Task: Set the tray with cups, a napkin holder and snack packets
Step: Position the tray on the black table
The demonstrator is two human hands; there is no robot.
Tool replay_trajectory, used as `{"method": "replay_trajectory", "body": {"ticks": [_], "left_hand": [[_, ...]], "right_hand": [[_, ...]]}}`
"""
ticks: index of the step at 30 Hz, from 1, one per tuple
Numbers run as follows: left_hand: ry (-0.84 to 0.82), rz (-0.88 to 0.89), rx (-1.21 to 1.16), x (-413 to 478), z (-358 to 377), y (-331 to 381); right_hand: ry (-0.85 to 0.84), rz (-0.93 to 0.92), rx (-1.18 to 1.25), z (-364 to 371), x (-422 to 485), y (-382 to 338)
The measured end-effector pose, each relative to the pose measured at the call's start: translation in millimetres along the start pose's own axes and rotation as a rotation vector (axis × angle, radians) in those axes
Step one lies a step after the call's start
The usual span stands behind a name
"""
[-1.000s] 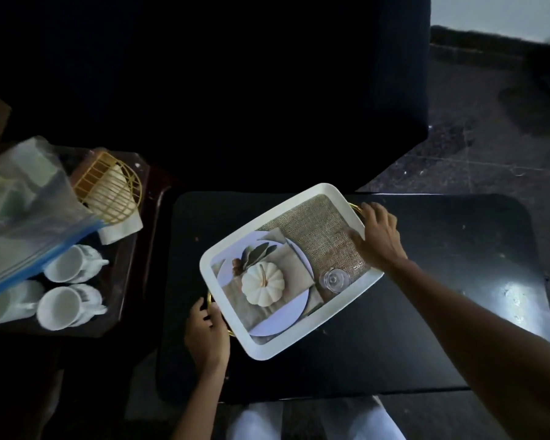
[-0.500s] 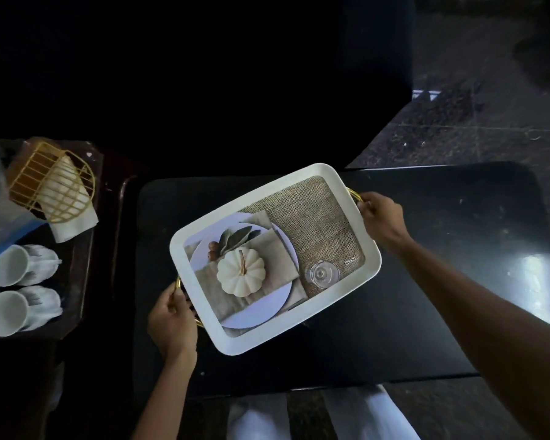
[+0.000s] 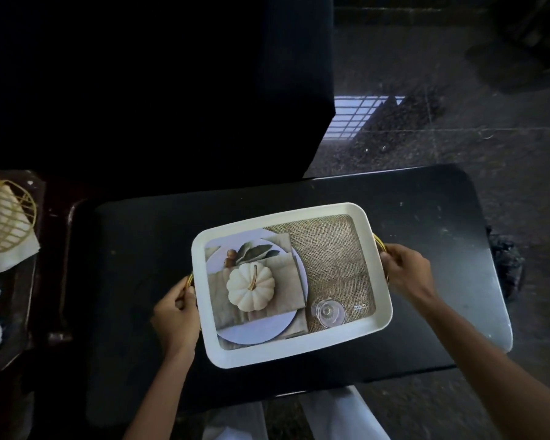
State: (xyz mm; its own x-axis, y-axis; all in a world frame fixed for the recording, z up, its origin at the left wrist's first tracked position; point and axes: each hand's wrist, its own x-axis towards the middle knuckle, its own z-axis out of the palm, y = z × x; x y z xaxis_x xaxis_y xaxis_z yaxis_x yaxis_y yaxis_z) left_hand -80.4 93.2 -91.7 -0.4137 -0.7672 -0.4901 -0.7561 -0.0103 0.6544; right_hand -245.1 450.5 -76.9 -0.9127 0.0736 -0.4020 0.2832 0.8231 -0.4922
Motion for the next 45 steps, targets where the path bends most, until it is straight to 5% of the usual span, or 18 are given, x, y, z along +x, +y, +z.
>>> {"method": "replay_trajectory", "body": {"ticks": [24,29,38,45], "left_hand": [[-0.106,0.091,0.105,6.1,22.0,1.6],[-0.051,0.056,0.029,0.9,1.8,-1.4],[0.115,0.124,-0.239,-20.6,-114.2,-8.0],[0.426,0.075,-0.347,16.2,-235.6,-47.7]], "right_hand": [[-0.073,0.073,-0.044,0.0,-7.2,29.2],[0.116,-0.119,-0.236,-8.7,-16.4,10.8],[-0.120,-0.287,0.110,67.4,-105.1,-111.1],[-0.367,-0.436,0.302,181.5,-184.4,-253.4]]}}
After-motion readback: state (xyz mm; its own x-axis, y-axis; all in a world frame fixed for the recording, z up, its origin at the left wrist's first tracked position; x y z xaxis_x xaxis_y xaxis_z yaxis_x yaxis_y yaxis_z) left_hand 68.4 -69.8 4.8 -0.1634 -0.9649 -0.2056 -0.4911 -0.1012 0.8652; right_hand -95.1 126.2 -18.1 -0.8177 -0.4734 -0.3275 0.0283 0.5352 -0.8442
